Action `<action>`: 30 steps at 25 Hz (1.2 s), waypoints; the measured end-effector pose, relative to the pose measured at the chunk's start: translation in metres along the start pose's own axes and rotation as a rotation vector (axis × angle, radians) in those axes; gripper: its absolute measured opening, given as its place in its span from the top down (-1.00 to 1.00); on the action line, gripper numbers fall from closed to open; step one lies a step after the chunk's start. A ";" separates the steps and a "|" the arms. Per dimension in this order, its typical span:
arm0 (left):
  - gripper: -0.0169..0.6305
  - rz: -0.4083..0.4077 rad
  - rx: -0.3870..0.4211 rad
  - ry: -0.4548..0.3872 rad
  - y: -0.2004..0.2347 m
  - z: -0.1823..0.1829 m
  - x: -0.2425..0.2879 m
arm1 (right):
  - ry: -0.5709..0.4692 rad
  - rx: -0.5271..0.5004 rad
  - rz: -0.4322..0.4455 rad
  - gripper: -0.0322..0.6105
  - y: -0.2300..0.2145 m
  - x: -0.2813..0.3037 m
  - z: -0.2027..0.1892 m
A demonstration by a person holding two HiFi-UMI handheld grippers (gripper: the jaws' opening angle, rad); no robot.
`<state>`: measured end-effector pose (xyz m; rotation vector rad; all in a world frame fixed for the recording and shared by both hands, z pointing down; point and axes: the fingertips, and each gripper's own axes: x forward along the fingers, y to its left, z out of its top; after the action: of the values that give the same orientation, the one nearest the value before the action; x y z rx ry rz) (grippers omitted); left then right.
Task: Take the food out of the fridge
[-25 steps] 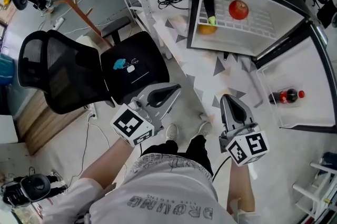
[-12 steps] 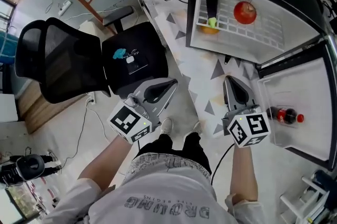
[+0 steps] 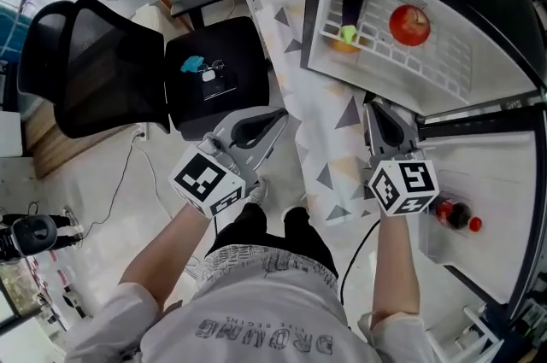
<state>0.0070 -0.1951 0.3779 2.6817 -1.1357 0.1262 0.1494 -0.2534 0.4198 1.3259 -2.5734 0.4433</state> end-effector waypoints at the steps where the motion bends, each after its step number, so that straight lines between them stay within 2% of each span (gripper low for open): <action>1: 0.93 0.007 -0.002 -0.001 0.000 0.000 0.002 | 0.007 -0.011 0.005 0.89 -0.003 0.004 -0.001; 7: 0.93 0.034 -0.007 -0.015 0.001 0.002 0.011 | 0.042 -0.088 0.019 0.89 -0.018 0.031 -0.007; 18: 0.93 0.063 -0.026 -0.018 0.025 -0.009 0.020 | 0.067 -0.171 -0.032 0.88 -0.045 0.085 -0.017; 30: 0.93 0.075 -0.048 -0.033 0.044 -0.028 0.028 | 0.112 -0.305 -0.074 0.55 -0.061 0.134 -0.036</action>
<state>-0.0047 -0.2378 0.4172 2.6095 -1.2330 0.0665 0.1248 -0.3753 0.5067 1.2440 -2.3750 0.1024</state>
